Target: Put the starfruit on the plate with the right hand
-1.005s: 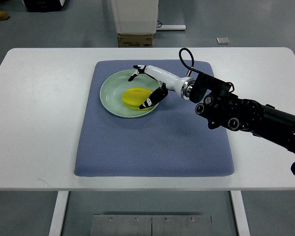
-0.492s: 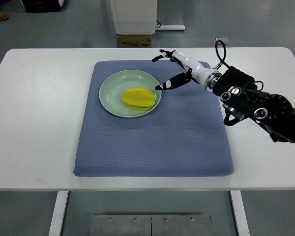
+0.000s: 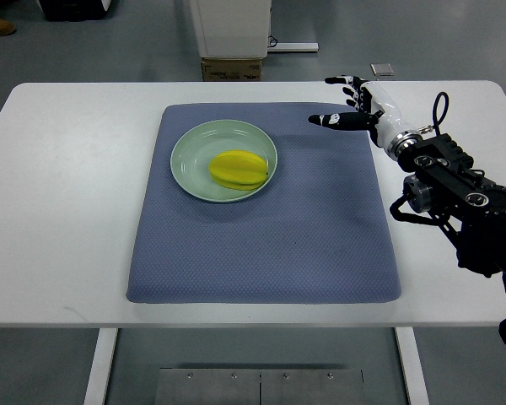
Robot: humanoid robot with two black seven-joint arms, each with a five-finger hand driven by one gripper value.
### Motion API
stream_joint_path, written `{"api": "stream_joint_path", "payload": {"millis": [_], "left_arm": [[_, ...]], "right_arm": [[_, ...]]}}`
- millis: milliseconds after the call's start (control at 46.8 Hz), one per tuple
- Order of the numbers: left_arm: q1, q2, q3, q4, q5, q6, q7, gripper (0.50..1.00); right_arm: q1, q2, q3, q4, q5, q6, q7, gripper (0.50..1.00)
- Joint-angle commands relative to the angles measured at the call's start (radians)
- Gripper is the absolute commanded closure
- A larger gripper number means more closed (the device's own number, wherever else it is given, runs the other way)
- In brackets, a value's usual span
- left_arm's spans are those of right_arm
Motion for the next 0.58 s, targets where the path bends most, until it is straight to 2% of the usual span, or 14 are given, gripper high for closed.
{"api": "stream_joint_path", "payload": {"millis": [0, 363, 556], "left_arm": [[0.000, 0.000, 0.000, 0.000, 0.000, 0.000, 0.000, 0.500], [0.000, 0.000, 0.000, 0.000, 0.000, 0.000, 0.000, 0.500], [0.000, 0.000, 0.000, 0.000, 0.000, 0.000, 0.000, 0.500]], "right_arm": [[-0.032, 0.013, 0.085, 0.003, 0.000, -0.003, -0.022, 0.500], [-0.124, 0.040, 0.336, 0.021, 0.000, -0.001, -0.015, 0.500], [-0.167, 0.043, 0.361, 0.052, 0.000, -0.001, -0.015, 0.500]]}}
